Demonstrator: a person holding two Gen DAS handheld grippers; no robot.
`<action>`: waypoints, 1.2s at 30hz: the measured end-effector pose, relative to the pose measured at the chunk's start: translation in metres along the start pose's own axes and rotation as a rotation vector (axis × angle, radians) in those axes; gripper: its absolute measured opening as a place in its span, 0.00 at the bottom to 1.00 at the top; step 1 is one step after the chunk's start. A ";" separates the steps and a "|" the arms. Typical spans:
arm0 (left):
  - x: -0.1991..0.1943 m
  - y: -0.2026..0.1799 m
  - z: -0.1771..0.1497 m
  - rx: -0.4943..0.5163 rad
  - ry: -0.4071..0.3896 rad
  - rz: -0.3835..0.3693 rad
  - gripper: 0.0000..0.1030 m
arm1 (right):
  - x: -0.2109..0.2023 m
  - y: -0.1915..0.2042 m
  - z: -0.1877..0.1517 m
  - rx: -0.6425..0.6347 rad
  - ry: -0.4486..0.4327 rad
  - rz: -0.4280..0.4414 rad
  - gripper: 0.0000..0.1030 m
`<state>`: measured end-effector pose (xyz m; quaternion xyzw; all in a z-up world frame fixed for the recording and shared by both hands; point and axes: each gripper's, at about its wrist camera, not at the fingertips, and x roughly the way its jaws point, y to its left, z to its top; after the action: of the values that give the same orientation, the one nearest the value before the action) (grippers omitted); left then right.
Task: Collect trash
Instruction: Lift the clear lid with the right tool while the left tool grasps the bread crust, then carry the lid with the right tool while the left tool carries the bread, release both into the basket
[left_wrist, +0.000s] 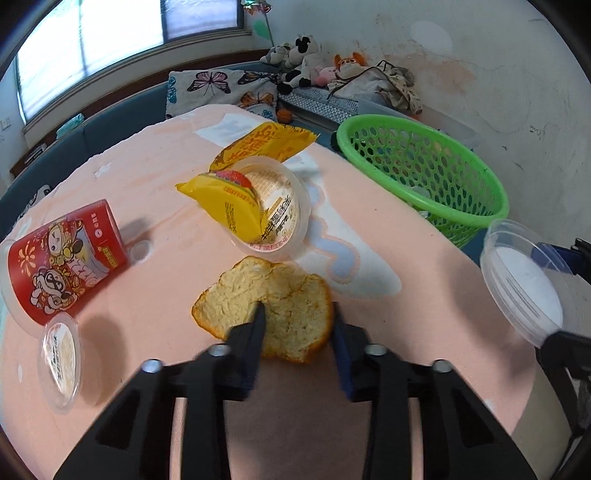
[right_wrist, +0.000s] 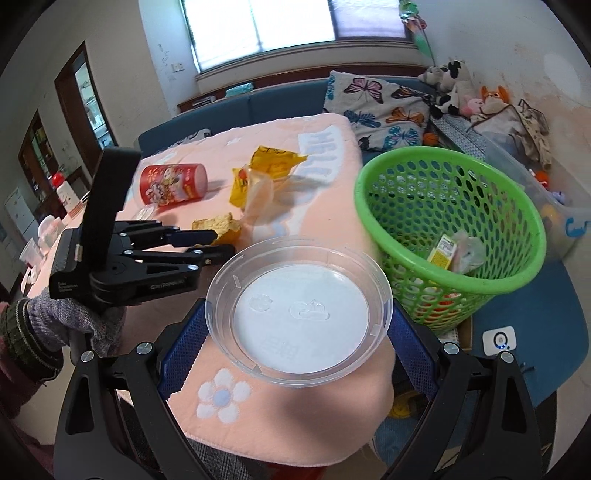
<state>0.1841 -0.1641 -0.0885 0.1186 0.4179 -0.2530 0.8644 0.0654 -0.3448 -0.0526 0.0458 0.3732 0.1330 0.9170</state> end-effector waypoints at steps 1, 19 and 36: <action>-0.002 0.001 0.001 -0.003 -0.003 -0.005 0.13 | -0.001 -0.001 0.000 0.004 -0.001 -0.003 0.89; -0.057 0.011 0.028 -0.106 -0.106 -0.140 0.09 | 0.008 -0.093 0.052 0.123 -0.046 -0.195 0.89; -0.057 -0.017 0.085 -0.044 -0.153 -0.173 0.09 | 0.050 -0.173 0.061 0.238 0.042 -0.293 0.90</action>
<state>0.2015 -0.1947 0.0087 0.0435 0.3651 -0.3258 0.8710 0.1786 -0.4962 -0.0748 0.0965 0.4079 -0.0459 0.9068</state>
